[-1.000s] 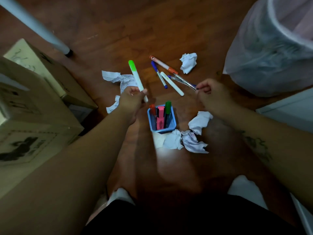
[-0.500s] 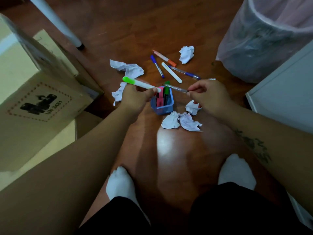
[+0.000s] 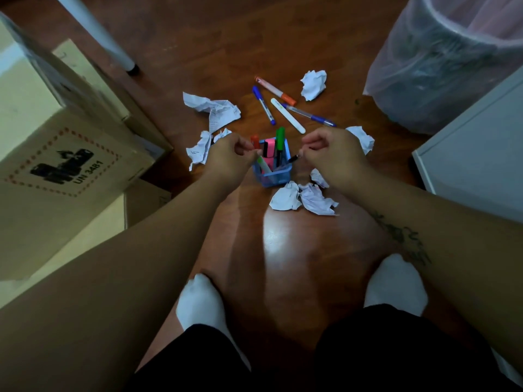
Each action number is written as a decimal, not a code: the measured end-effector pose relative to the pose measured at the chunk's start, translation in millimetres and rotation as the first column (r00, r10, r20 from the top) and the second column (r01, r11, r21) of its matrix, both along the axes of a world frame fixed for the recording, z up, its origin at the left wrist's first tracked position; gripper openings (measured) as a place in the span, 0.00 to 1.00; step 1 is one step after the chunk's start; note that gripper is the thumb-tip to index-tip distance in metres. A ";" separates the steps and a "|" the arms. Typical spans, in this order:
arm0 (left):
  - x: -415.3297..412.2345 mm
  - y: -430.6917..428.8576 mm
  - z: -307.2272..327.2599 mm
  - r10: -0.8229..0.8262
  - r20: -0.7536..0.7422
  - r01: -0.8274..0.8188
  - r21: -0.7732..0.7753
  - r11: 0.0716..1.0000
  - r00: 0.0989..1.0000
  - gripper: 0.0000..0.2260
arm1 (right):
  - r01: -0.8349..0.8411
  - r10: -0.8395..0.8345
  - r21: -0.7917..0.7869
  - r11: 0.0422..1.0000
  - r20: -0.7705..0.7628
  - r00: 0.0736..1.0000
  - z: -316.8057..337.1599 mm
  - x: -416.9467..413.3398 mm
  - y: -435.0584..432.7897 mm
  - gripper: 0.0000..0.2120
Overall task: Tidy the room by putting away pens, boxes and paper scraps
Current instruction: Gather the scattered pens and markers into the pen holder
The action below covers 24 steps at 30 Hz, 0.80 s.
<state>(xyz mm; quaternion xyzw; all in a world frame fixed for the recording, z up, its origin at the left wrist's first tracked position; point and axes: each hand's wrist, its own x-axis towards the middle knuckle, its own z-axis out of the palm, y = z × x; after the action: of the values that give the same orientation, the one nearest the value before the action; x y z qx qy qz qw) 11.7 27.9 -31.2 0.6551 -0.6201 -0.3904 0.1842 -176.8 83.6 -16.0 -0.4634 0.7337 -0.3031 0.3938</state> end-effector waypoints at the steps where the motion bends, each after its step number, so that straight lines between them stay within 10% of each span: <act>1: 0.8 -2.4 -1.0 -0.001 0.004 0.002 -0.005 1.000 1.000 0.06 | 0.014 -0.014 0.001 1.000 0.058 0.998 0.4 0.0 -2.5 0.13; 8: 4.0 -27.9 1.8 -0.012 0.015 0.013 -0.044 0.999 1.000 0.06 | 0.069 -0.071 0.019 0.997 0.230 0.971 -0.7 -3.6 -27.8 0.11; 24: -15.8 -111.1 -44.1 -0.068 0.123 0.068 0.002 0.998 0.990 0.05 | 0.044 -0.016 0.186 0.982 -0.152 0.988 -55.0 -24.5 -95.8 0.09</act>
<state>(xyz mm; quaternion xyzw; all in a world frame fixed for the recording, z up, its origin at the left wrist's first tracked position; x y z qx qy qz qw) -4.1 -83.2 -75.3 0.6563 -0.6527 -0.3544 0.1331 -201.3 -12.2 -71.0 -0.4344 0.7934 -0.2025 0.3753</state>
